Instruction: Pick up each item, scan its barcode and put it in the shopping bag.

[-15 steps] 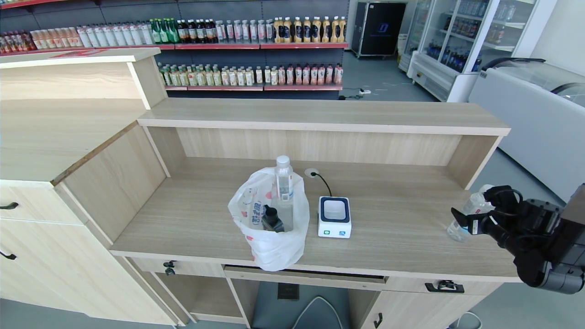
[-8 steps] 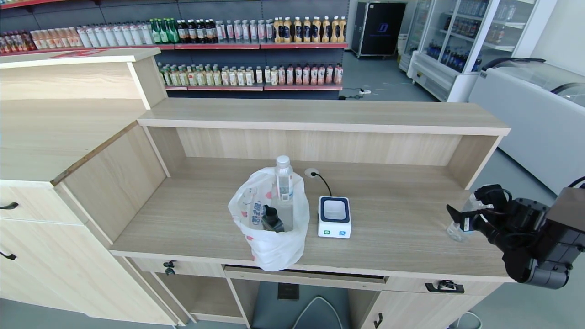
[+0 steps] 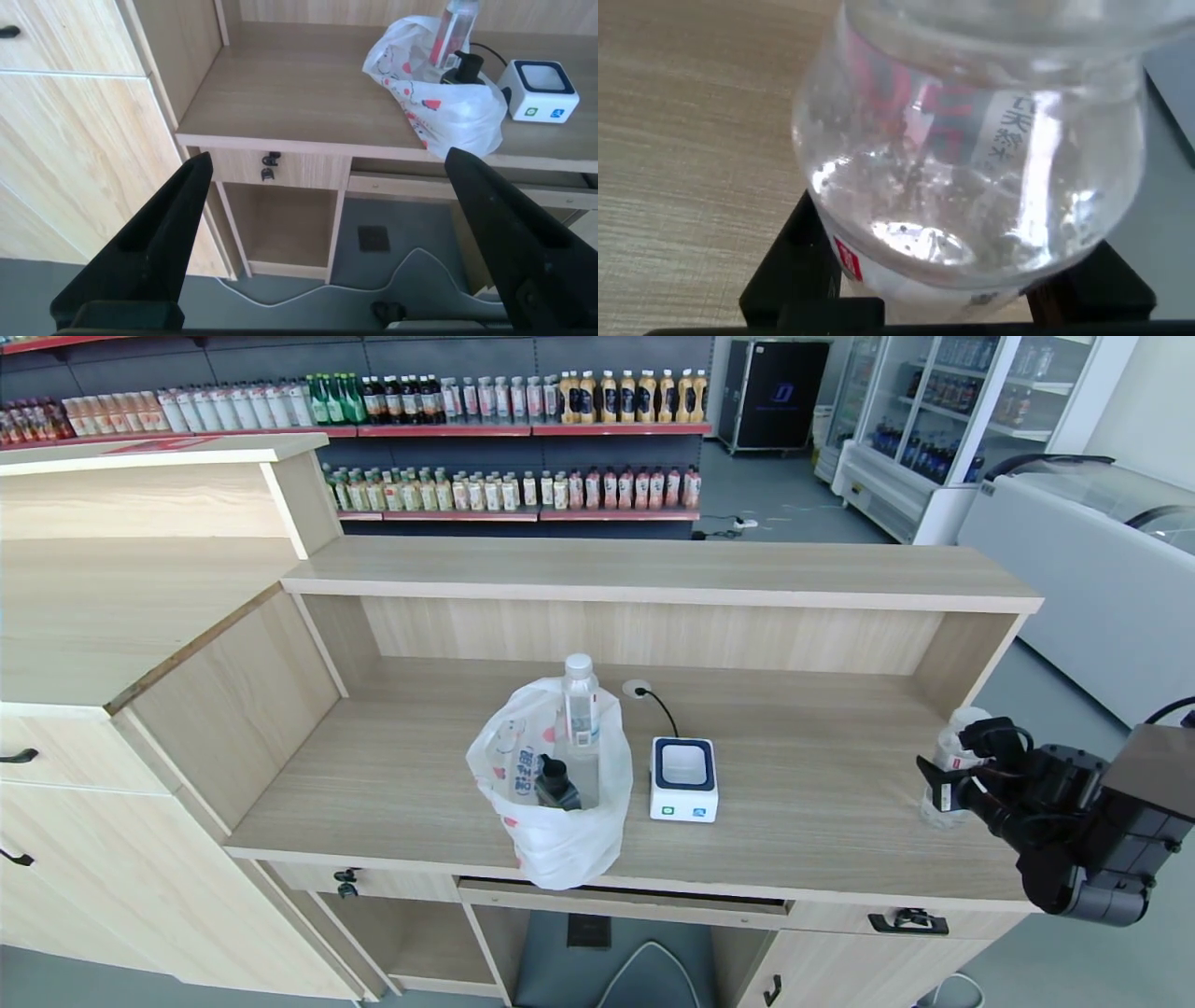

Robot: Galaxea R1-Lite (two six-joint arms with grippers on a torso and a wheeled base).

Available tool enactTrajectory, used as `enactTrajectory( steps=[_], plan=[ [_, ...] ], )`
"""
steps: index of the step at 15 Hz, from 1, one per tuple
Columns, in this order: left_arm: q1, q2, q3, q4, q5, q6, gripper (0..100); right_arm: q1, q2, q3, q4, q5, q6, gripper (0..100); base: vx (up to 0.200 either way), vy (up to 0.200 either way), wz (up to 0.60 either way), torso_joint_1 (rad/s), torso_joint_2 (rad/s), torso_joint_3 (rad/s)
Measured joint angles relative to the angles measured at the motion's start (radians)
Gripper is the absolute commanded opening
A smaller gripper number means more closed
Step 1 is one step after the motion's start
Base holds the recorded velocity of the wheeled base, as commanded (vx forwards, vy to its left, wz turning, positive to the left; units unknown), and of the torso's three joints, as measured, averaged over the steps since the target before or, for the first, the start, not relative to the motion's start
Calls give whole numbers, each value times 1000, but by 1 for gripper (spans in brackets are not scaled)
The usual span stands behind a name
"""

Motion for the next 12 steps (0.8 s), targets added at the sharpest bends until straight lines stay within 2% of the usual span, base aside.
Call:
enactTrajectory(
  steps=[5, 7, 8, 9, 12],
  plan=[
    [0, 0, 0, 0, 0, 0, 100, 3, -59, 1, 42, 3, 29, 0, 0, 0, 0, 0, 0, 0],
    [0, 0, 0, 0, 0, 0, 100, 14, -144, -4, 166, 1, 85, 0, 0, 0, 0, 0, 0, 0],
    [0, 0, 0, 0, 0, 0, 100, 21, -210, -12, 278, 1, 120, 0, 0, 0, 0, 0, 0, 0],
    [0, 0, 0, 0, 0, 0, 100, 31, -296, -25, 453, 0, 159, 0, 0, 0, 0, 0, 0, 0],
    [0, 0, 0, 0, 0, 0, 100, 91, -575, -138, 1097, 0, 337, 0, 0, 0, 0, 0, 0, 0]
  ],
)
